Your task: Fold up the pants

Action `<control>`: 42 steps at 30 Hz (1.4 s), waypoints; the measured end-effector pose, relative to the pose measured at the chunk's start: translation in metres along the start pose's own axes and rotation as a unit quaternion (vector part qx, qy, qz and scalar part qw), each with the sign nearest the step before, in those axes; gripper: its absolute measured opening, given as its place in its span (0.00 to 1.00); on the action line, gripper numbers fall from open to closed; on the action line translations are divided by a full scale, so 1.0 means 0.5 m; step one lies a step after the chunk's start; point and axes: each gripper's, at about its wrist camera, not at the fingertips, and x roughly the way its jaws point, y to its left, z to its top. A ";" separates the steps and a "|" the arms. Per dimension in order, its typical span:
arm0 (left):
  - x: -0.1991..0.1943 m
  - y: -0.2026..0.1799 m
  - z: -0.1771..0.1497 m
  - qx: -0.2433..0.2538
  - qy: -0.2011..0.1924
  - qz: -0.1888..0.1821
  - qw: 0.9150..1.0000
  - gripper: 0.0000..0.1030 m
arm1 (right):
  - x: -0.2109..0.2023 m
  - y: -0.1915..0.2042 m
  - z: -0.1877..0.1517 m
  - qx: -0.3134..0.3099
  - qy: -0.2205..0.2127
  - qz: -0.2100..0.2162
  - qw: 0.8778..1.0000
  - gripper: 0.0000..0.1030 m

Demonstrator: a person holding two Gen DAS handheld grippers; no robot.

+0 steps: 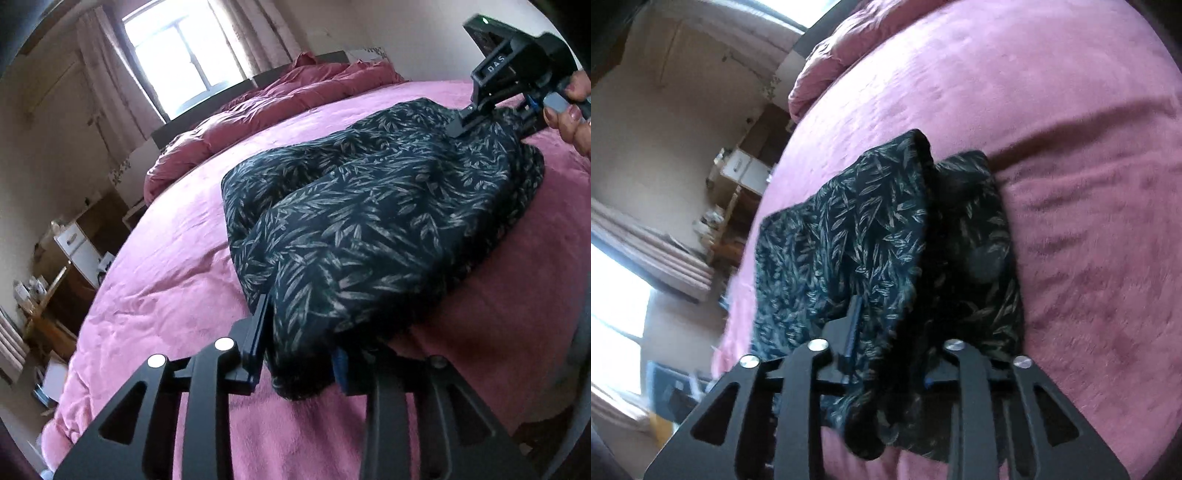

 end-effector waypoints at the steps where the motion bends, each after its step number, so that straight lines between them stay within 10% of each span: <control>1: -0.003 0.005 0.000 -0.011 -0.001 -0.011 1.000 0.30 | -0.005 -0.006 0.000 0.017 0.006 0.007 1.000 0.32; 10: -0.006 0.066 0.002 -0.114 -0.017 -0.079 0.990 0.31 | -0.066 0.042 -0.037 -0.061 0.028 -0.069 0.995 0.14; 18: -0.004 0.056 -0.025 -0.058 0.002 -0.082 0.995 0.31 | -0.057 0.028 -0.041 -0.057 0.036 -0.128 0.989 0.21; 24: -0.091 0.130 -0.024 -0.131 -0.062 -0.162 0.976 0.53 | -0.136 0.080 -0.039 -0.125 -0.099 -0.200 0.967 0.32; 29: -0.079 0.131 0.042 -0.138 -0.084 -0.151 0.975 0.66 | -0.124 0.126 -0.001 -0.161 -0.144 -0.163 0.963 0.32; 42: 0.170 0.124 0.242 -0.151 0.059 -0.139 0.977 0.67 | 0.034 0.177 0.049 -0.254 -0.104 -0.197 0.941 0.30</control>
